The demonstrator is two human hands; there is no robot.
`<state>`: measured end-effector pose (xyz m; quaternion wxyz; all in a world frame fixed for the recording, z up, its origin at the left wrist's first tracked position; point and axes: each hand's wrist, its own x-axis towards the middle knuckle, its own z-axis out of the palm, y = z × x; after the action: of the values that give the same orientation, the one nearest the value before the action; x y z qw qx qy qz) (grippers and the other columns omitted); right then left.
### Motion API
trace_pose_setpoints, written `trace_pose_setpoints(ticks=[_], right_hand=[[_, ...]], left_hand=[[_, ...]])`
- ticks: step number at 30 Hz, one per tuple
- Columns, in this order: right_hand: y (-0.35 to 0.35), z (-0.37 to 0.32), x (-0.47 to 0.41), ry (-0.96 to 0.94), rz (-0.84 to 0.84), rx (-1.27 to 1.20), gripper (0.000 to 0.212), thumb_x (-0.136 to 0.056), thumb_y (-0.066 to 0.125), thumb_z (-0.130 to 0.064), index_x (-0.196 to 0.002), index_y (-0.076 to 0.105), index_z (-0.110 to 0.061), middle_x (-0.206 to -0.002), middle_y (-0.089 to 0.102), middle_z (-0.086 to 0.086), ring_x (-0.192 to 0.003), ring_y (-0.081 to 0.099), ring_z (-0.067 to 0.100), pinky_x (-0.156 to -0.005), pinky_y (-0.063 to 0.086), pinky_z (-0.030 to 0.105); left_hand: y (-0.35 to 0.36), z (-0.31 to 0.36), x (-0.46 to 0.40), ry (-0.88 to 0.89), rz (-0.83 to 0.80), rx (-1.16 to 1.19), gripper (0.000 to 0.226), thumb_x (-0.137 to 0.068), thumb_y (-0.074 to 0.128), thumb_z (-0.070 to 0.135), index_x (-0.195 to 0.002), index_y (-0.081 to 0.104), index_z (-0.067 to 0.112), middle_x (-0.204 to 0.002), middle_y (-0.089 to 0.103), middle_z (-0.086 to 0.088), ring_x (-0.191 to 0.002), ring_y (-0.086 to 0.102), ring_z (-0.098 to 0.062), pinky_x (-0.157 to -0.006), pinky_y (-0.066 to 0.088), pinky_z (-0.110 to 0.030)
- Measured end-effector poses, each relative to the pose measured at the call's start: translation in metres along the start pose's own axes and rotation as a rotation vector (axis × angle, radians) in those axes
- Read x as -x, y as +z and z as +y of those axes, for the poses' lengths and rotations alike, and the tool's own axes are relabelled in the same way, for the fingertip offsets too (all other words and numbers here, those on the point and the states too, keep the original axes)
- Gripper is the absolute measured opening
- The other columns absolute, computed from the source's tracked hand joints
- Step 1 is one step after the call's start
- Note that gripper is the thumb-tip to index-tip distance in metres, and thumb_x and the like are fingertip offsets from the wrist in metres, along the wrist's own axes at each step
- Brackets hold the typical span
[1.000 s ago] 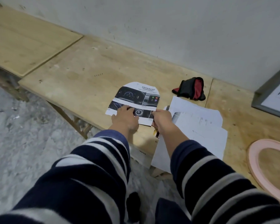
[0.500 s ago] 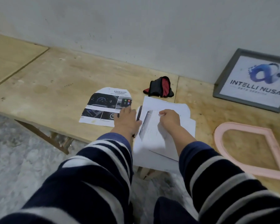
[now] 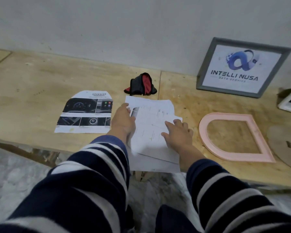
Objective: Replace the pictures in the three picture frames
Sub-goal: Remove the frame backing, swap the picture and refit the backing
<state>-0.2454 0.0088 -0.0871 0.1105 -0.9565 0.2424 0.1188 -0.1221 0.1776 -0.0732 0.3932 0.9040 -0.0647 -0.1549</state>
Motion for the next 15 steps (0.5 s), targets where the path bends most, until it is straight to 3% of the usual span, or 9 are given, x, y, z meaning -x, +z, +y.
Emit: trace_pose_setpoints(ticks=[2,5,9,12,15], right_hand=[[0.0,0.0,0.0,0.002,-0.004,-0.007,0.052,-0.097,0.042,-0.047,-0.146,0.031,-0.034,-0.155,0.021,0.001,-0.137,0.02,0.027,-0.104,0.024,0.046],[0.0,-0.002,-0.001,0.016,-0.006,-0.01,0.052,-0.097,0.042,-0.046,-0.147,0.03,-0.034,-0.155,0.02,0.001,-0.137,0.02,0.026,-0.104,0.024,0.045],[0.0,-0.005,0.001,0.033,0.008,-0.059,0.058,-0.097,0.042,-0.045,-0.15,0.023,-0.032,-0.157,0.015,0.005,-0.138,0.018,0.029,-0.107,0.024,0.044],[-0.007,-0.005,0.006,0.104,0.11,-0.253,0.061,-0.098,0.042,-0.045,-0.152,0.017,-0.031,-0.157,0.012,0.006,-0.139,0.018,0.031,-0.109,0.024,0.044],[-0.016,0.01,0.007,0.201,0.17,-0.577,0.061,-0.1,0.04,-0.04,-0.153,0.013,-0.026,-0.154,0.023,0.006,-0.138,0.027,0.03,-0.107,0.03,0.042]], left_hand=[[-0.002,0.005,0.001,-0.069,0.052,0.137,0.061,-0.09,0.062,0.015,-0.144,0.035,0.008,-0.124,0.059,-0.01,-0.116,0.055,-0.026,-0.097,0.039,-0.029],[-0.003,0.007,0.006,-0.075,-0.002,0.07,0.049,-0.092,0.06,0.021,-0.138,0.047,0.007,-0.127,0.059,-0.01,-0.117,0.055,-0.025,-0.095,0.038,-0.026],[-0.002,0.006,0.01,-0.062,0.011,0.102,0.035,-0.095,0.055,0.014,-0.13,0.053,0.01,-0.116,0.059,-0.011,-0.094,0.053,-0.022,-0.079,0.037,-0.022],[-0.006,0.018,0.007,-0.038,0.098,0.166,0.03,-0.096,0.052,0.011,-0.126,0.053,0.011,-0.105,0.056,-0.008,-0.09,0.053,-0.024,-0.076,0.035,-0.022],[-0.004,0.038,0.007,-0.031,0.147,0.227,0.028,-0.097,0.049,0.01,-0.125,0.054,0.01,-0.11,0.059,-0.008,-0.091,0.053,-0.024,-0.078,0.036,-0.025]])
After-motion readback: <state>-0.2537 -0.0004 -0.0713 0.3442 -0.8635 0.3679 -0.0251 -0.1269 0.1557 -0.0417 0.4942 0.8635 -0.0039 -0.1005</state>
